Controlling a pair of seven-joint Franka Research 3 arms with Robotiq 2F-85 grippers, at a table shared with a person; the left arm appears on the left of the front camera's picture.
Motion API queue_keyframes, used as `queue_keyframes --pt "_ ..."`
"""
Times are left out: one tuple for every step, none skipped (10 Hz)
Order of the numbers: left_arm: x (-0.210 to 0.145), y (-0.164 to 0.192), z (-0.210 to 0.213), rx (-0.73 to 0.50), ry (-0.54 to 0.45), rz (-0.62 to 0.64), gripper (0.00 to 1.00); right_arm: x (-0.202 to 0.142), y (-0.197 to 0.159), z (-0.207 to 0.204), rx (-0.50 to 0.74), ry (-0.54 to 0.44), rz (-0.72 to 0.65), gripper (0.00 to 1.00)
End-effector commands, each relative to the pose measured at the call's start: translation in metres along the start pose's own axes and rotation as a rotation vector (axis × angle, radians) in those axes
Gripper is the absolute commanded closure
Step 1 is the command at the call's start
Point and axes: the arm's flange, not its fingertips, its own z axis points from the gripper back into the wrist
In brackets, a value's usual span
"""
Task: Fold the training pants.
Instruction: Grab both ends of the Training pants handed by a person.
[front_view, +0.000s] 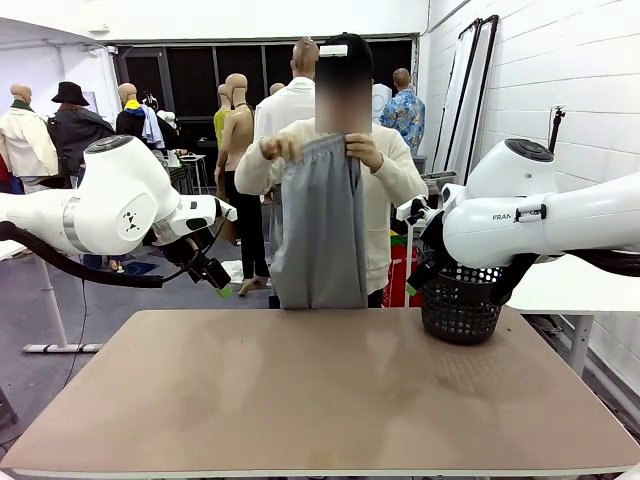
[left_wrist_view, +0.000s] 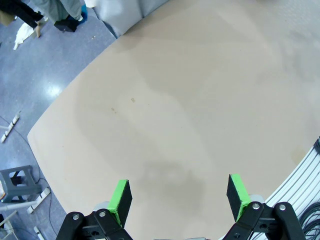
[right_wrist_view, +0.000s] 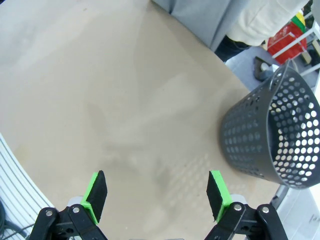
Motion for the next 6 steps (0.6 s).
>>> queue_keyframes --pt "-0.0002 0.0008 -0.0008 -0.001 0.002 0.001 0.0 -0.0002 -0.0006 0.0001 0.002 -0.001 -0.001 0.0" --pt "-0.0002 0.0008 -0.0008 -0.001 0.002 0.001 0.0 -0.0002 -0.0006 0.0001 0.002 -0.001 -0.001 0.0" --pt "-0.0002 0.0008 -0.0008 -0.001 0.002 0.001 0.0 -0.0002 -0.0006 0.0001 0.002 -0.001 -0.001 0.0" --pt "-0.0002 0.0008 -0.0008 -0.001 0.002 0.001 0.0 -0.0002 -0.0006 0.0001 0.002 -0.001 -0.001 0.0" --pt "-0.0002 0.0008 -0.0008 -0.001 0.002 0.001 0.0 -0.0002 -0.0006 0.0001 0.002 -0.001 -0.001 0.0" --pt "-0.0002 0.0008 -0.0008 -0.001 0.002 0.001 0.0 -0.0002 -0.0006 0.0001 0.002 -0.001 -0.001 0.0"
